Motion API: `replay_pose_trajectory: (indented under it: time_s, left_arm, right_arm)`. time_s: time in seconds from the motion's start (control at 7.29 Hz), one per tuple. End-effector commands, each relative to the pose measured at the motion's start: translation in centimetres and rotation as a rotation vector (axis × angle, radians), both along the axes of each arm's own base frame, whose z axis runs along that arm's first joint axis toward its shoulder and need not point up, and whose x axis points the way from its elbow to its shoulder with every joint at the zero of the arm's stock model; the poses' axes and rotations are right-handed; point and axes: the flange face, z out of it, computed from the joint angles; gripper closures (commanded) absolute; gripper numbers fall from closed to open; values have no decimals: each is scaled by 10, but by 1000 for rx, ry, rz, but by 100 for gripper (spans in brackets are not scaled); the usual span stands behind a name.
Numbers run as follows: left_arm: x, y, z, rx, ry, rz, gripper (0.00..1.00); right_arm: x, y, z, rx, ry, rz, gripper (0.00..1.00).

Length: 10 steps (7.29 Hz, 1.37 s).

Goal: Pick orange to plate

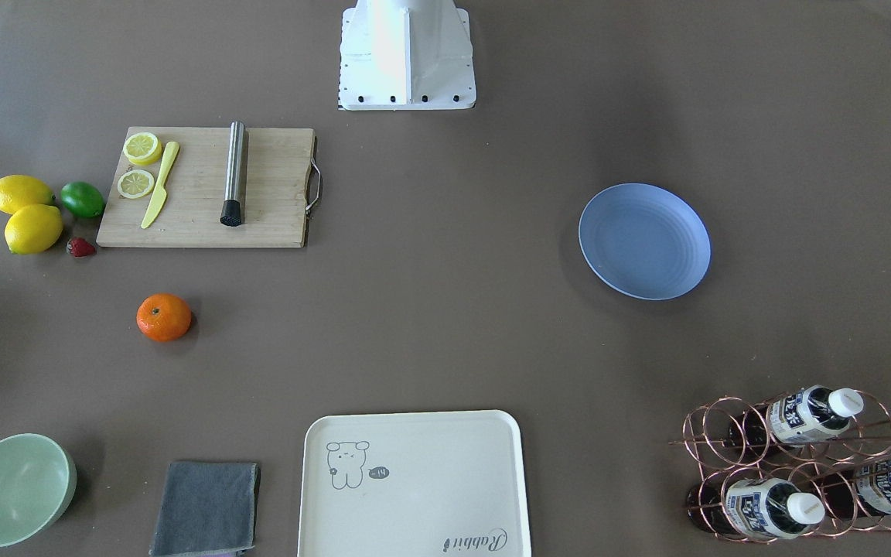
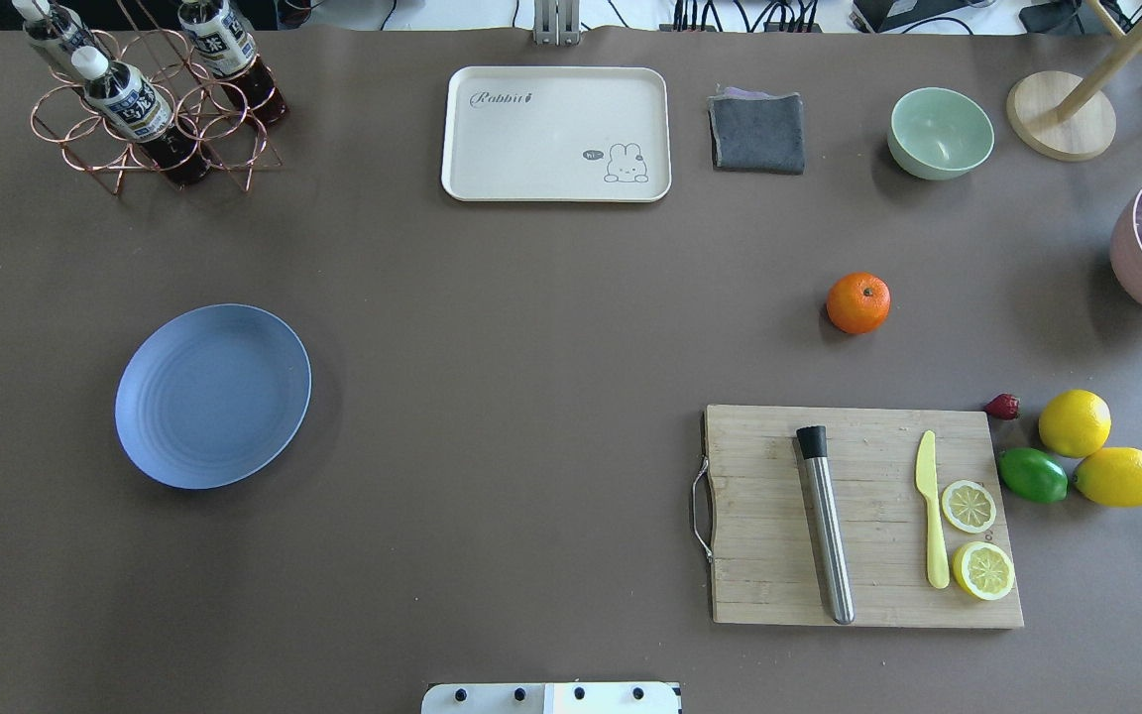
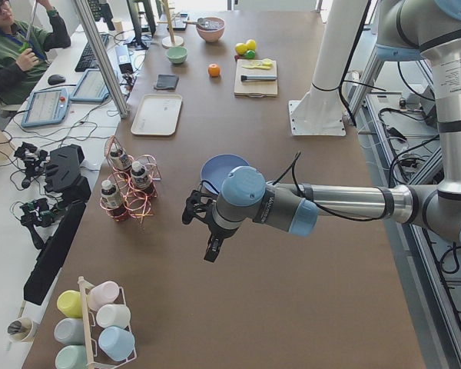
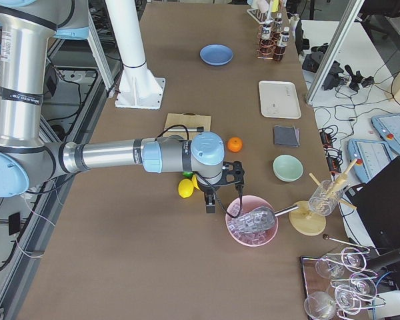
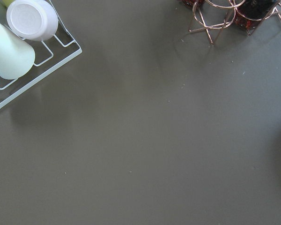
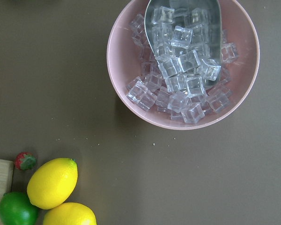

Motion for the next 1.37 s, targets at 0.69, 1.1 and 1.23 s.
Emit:
replay_pose_trajectory:
  time_s: [0.69, 1.1, 1.23]
  left_arm:
    - [5, -13, 0, 4, -5, 11, 2]
    - [5, -13, 0, 5, -6, 14, 2]
    - [5, -13, 0, 5, -4, 14, 2]
  right_arm:
    - [0, -3, 10, -20, -2, 0, 0]
    - [0, -2, 11, -21, -2, 0, 0]
    - [0, -2, 11, -22, -2, 1, 0]
